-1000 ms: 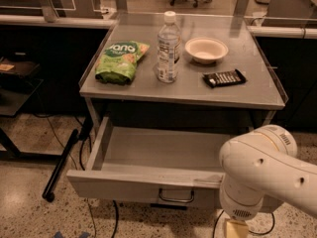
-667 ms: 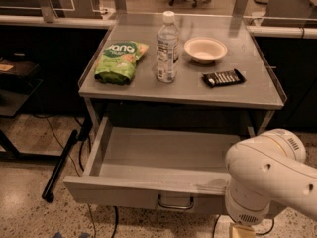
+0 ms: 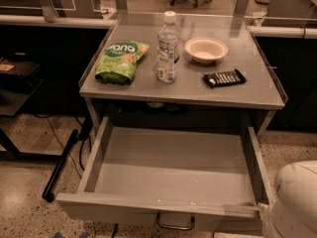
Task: Open top drawer
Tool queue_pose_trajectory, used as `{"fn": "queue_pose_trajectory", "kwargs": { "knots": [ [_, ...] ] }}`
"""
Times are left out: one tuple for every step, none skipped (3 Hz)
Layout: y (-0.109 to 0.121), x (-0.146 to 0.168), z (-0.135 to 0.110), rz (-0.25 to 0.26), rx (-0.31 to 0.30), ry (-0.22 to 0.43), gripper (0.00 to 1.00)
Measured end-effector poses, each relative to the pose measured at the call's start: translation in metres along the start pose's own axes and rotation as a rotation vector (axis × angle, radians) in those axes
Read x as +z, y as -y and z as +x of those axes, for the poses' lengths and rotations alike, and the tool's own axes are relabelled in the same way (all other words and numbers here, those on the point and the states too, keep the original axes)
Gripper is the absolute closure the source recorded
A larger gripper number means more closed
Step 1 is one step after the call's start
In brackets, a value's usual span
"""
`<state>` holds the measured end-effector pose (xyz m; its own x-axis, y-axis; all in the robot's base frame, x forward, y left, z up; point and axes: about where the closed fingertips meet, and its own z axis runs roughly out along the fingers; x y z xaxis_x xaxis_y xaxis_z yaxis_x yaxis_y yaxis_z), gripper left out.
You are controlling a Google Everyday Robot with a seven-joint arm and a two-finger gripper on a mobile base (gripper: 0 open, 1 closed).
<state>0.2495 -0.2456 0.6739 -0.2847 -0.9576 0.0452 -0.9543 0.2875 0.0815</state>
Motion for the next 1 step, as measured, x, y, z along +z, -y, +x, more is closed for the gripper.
{"fn": "queue_pose_trajectory", "kwargs": {
  "knots": [
    [-0.0021,-0.0004,0.0025,-0.001,0.003,0.001,0.00]
  ]
}}
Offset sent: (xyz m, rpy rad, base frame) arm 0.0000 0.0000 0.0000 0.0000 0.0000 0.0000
